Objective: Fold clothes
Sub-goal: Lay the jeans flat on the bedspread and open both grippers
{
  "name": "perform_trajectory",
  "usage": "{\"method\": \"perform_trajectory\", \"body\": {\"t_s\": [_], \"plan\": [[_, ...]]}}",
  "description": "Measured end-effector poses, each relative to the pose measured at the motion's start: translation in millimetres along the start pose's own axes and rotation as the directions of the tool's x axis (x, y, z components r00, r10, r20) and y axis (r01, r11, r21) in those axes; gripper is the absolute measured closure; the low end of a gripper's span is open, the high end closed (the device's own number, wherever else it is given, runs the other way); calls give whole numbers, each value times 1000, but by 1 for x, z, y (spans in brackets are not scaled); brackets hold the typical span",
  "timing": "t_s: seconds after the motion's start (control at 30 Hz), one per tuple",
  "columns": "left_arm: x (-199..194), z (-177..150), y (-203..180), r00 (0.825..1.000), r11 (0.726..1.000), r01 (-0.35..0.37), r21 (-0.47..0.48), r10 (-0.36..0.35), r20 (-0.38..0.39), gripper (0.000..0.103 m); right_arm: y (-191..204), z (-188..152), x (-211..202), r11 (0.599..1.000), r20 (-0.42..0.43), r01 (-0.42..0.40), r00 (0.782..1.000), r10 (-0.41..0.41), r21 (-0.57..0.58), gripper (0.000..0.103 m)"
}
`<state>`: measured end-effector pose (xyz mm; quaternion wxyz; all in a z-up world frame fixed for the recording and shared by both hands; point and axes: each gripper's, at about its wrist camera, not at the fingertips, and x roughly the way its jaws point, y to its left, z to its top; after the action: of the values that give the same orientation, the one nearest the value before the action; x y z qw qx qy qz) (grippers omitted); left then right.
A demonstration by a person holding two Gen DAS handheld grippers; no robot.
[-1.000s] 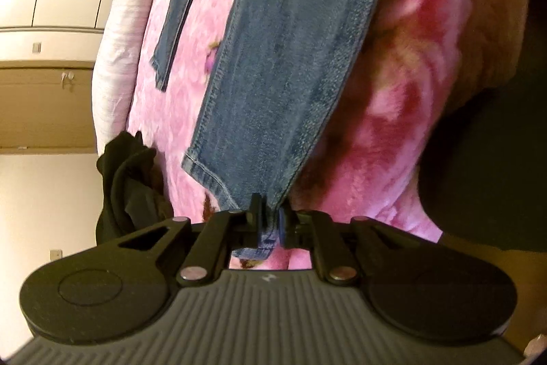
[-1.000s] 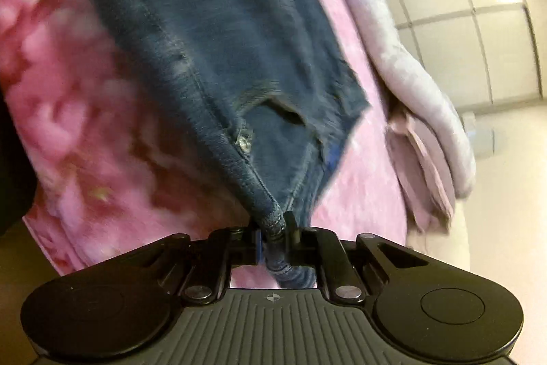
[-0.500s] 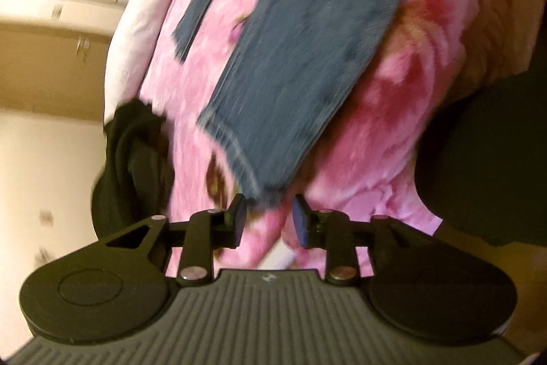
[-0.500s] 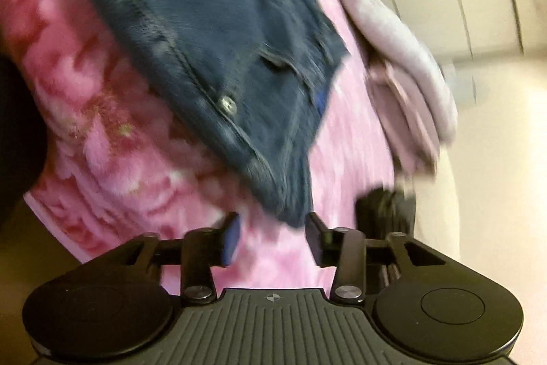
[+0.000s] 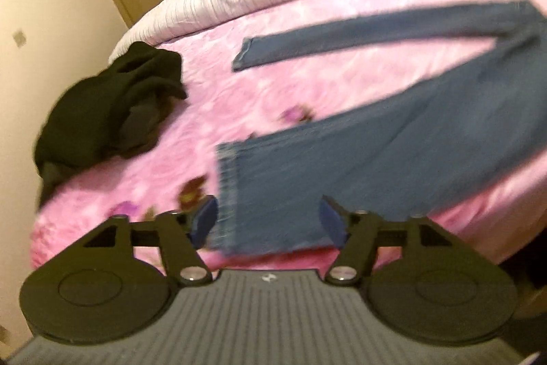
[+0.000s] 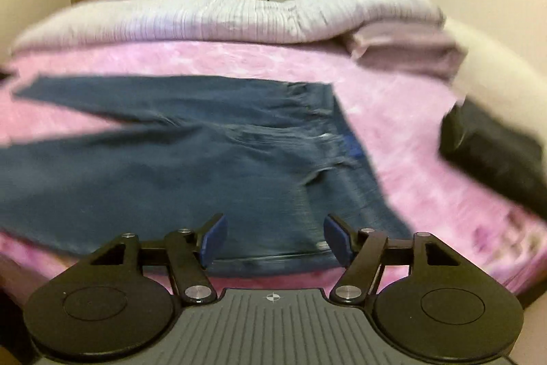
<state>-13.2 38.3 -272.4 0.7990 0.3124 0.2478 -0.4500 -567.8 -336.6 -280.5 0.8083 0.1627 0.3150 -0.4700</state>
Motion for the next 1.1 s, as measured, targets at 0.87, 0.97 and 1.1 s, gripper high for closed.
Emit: {"method": "perform_trajectory", "body": {"t_s": [0.87, 0.97, 1.1], "plan": [[-1, 13, -57, 988, 985, 154, -71, -153, 27, 15, 38, 2, -5, 999, -232, -12, 973, 21, 40, 25], [-1, 11, -58, 987, 985, 160, -72, -159, 23, 15, 36, 0, -5, 999, -223, -1, 975, 11, 45, 25], [0, 10, -59, 987, 985, 158, -68, -156, 23, 15, 35, 0, -2, 999, -229, 3, 973, 8, 47, 25]]}}
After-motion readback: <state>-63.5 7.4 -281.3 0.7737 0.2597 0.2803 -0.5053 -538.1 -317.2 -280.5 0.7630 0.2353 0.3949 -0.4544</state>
